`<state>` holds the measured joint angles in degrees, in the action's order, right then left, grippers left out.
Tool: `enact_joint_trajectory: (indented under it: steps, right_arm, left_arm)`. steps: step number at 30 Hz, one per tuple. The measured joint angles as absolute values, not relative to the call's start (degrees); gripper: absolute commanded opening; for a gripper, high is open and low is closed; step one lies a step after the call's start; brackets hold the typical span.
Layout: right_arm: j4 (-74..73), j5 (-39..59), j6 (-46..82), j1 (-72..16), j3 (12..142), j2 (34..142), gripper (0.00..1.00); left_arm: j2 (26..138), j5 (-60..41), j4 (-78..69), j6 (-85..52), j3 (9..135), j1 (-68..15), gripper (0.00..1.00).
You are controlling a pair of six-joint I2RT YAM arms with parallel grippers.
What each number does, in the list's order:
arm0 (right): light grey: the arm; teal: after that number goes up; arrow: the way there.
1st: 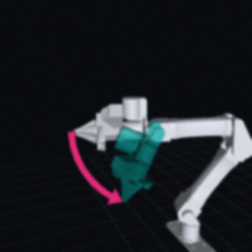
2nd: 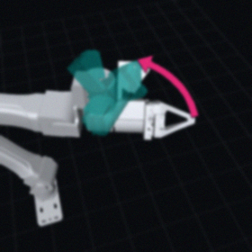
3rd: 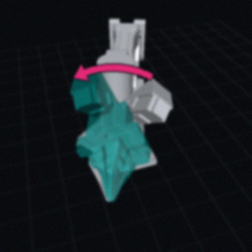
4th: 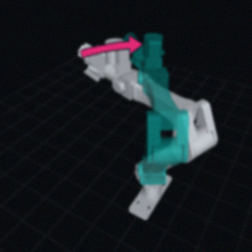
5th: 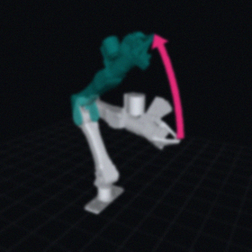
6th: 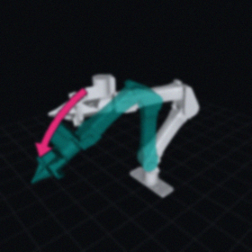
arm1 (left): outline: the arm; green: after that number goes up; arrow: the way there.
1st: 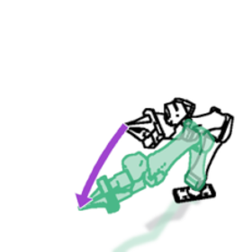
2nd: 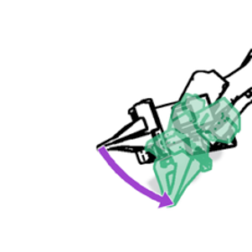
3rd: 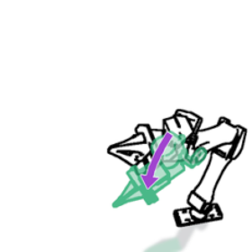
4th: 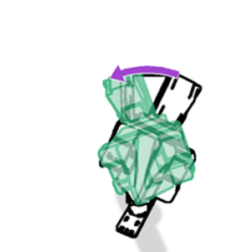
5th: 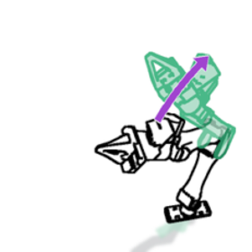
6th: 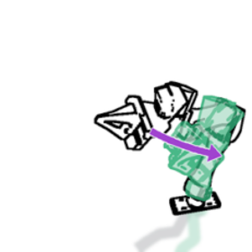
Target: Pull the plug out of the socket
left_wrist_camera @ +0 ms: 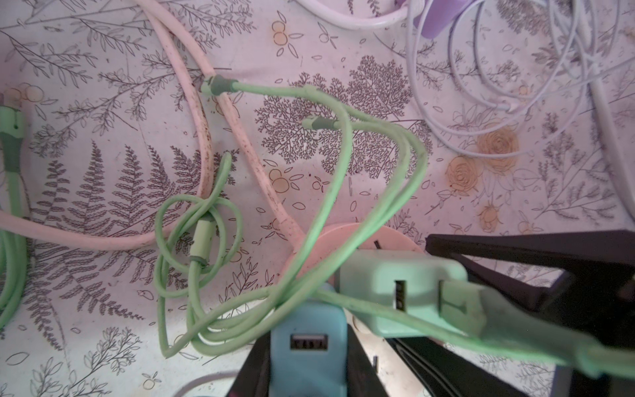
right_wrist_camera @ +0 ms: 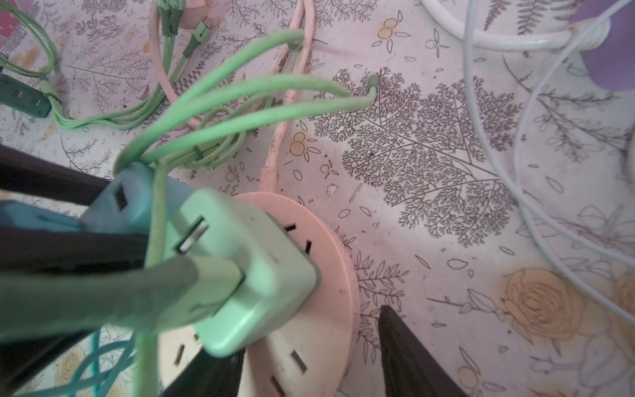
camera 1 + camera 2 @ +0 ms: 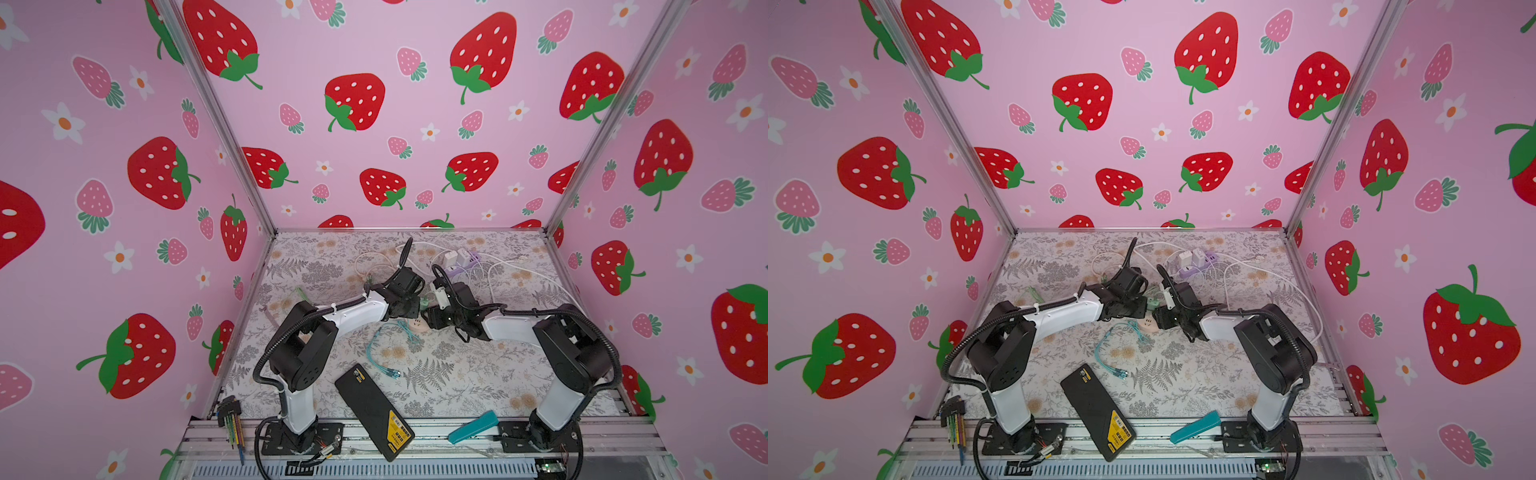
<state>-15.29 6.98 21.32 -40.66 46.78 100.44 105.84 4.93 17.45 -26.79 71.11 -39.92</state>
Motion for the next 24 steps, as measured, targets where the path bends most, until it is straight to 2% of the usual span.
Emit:
enact_joint_trajectory:
  steps: [10, 24]
  right_arm:
    - [-15.16, 7.42, 21.34, -40.66, 46.92, 100.62, 0.59]
    - [-15.38, 6.9, 21.34, -40.77, 46.28, 99.85, 0.55]
  left_arm:
    - [108.16, 13.96, 22.59, -25.43, 75.22, -43.7, 0.1]
    - [108.42, 17.17, 24.91, -25.06, 76.25, -44.42, 0.09]
